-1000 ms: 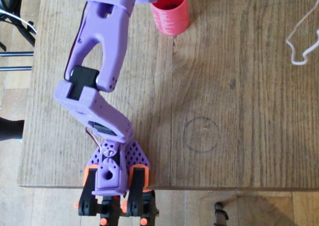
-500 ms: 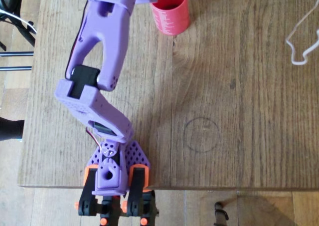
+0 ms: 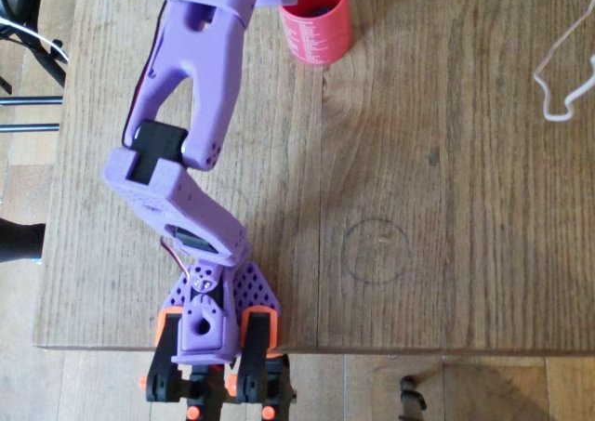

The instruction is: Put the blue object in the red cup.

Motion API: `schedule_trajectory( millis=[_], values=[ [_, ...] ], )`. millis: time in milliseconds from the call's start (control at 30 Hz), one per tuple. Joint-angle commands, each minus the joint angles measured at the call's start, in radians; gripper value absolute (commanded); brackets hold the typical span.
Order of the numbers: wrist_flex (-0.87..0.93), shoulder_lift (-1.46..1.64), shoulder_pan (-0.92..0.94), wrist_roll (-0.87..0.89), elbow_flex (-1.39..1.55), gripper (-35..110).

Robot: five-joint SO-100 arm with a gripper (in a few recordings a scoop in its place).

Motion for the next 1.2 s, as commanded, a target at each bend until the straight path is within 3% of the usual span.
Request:
schedule_trajectory(
  millis=[0, 467, 700, 900, 1167],
  values=[
    [-0.008, 0.026, 0.006, 0.005, -0.098, 1],
    [-0.046, 0.167, -0.098, 0.032, -0.066, 1],
    [-0.002, 0.621, -0.357, 0.071, 0.181, 1],
    [0.149, 1.039, -0.374, 0.078, 0.360, 1],
    [0.086, 1.526, -0.445, 0.126, 1.022, 1]
  ],
)
